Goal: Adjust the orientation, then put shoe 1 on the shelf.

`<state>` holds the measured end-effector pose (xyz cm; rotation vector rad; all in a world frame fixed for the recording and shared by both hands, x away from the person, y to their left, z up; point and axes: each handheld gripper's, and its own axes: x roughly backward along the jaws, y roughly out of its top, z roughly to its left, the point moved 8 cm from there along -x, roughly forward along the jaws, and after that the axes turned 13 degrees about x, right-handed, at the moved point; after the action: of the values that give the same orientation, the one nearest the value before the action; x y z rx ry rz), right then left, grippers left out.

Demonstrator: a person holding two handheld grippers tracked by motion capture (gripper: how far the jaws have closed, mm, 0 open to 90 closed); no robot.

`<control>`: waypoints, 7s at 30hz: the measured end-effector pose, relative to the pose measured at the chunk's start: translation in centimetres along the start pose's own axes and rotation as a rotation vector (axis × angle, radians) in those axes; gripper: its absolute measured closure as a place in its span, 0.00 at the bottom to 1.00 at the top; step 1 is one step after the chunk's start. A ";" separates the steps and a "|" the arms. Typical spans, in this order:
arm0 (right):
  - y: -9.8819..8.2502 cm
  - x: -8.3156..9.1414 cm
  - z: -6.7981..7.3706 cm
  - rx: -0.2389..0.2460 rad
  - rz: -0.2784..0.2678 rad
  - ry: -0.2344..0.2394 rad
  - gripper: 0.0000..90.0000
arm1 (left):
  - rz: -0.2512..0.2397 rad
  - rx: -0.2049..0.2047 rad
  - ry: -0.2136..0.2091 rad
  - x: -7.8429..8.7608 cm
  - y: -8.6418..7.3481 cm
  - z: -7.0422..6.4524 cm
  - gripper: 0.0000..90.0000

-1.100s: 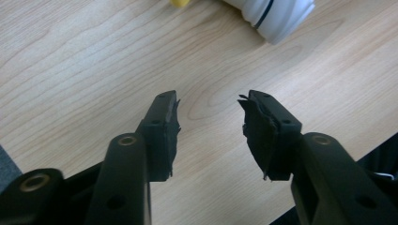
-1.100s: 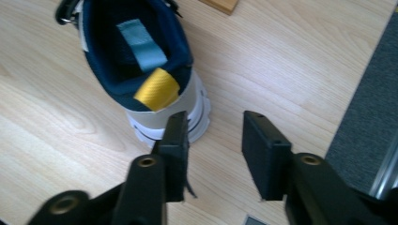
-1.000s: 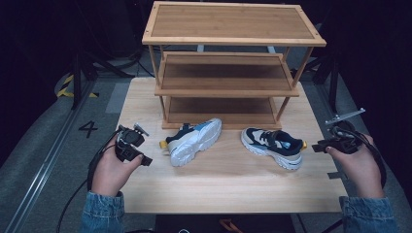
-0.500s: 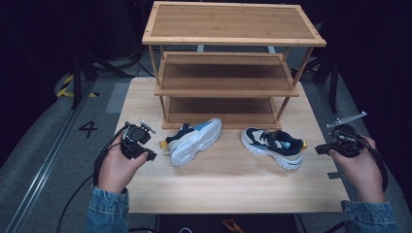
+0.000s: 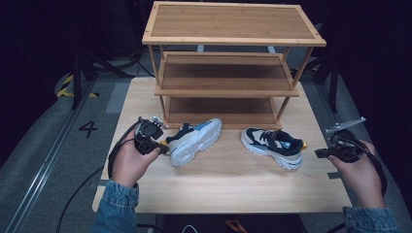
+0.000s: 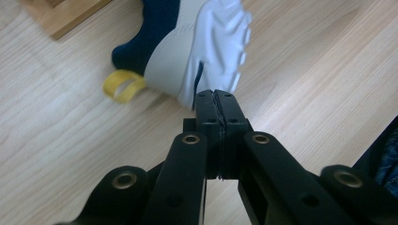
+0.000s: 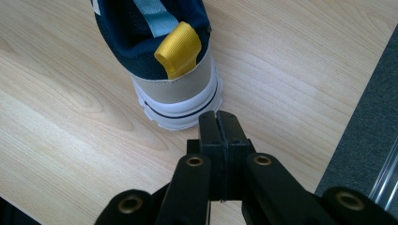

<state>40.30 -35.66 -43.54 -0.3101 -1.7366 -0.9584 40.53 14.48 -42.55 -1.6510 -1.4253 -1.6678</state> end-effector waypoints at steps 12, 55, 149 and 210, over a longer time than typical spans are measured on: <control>-1.2 0.7 0.3 -0.014 -0.006 -0.027 1.00 | -0.024 -0.037 -0.028 -2.5 2.5 -1.5 1.00; 0.7 0.6 0.2 0.035 -0.024 -0.057 1.00 | 0.010 -0.281 -0.047 -3.2 0.4 -13.1 0.82; 0.4 0.6 -0.1 0.001 -0.062 -0.094 0.72 | 0.157 -0.098 -0.102 -8.1 0.3 -7.7 0.73; -0.8 0.7 0.3 -0.027 -0.057 -0.074 0.64 | 0.196 -0.353 -0.135 -10.7 0.8 -14.3 0.48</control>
<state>39.34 -36.07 -43.33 -0.3187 -1.8088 -1.0240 36.42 -1.74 -48.81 -2.0540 -1.0245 -1.7974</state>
